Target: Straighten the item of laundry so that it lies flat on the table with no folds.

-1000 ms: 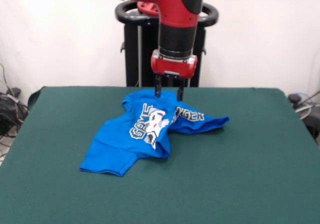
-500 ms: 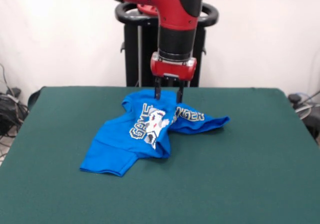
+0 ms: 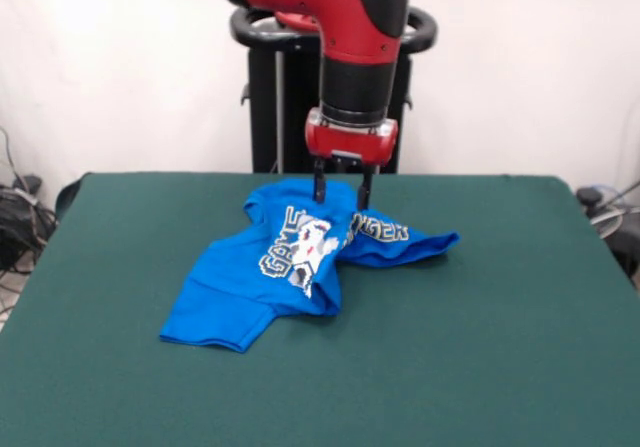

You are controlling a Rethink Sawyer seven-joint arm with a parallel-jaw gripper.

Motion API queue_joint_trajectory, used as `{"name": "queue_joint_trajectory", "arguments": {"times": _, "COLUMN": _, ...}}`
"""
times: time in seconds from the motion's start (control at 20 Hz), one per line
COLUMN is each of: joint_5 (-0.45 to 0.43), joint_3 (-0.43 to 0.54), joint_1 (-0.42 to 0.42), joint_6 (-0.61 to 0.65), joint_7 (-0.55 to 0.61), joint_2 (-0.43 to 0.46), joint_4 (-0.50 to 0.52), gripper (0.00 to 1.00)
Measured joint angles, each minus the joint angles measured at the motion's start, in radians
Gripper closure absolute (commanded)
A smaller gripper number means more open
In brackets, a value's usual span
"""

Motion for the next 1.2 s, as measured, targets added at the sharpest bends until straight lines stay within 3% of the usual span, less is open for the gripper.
{"name": "queue_joint_trajectory", "arguments": {"times": 0.55, "joint_5": 0.099, "joint_3": -0.003, "joint_1": 0.099, "joint_6": 0.000, "joint_7": 0.000, "joint_2": -0.026, "joint_4": -0.002, "gripper": 0.00}}
{"name": "queue_joint_trajectory", "arguments": {"times": 0.9, "joint_5": 0.154, "joint_3": -0.042, "joint_1": 0.201, "joint_6": -0.007, "joint_7": 0.000, "joint_2": 0.043, "joint_4": -0.032, "gripper": 0.00}}
{"name": "queue_joint_trajectory", "arguments": {"times": 0.95, "joint_5": 0.159, "joint_3": -0.051, "joint_1": 0.211, "joint_6": -0.033, "joint_7": 0.000, "joint_2": 0.091, "joint_4": -0.035, "gripper": 1.00}}
{"name": "queue_joint_trajectory", "arguments": {"times": 1.2, "joint_5": 0.159, "joint_3": -0.058, "joint_1": 0.210, "joint_6": -0.054, "joint_7": 0.000, "joint_2": 0.125, "joint_4": -0.036, "gripper": 1.00}}
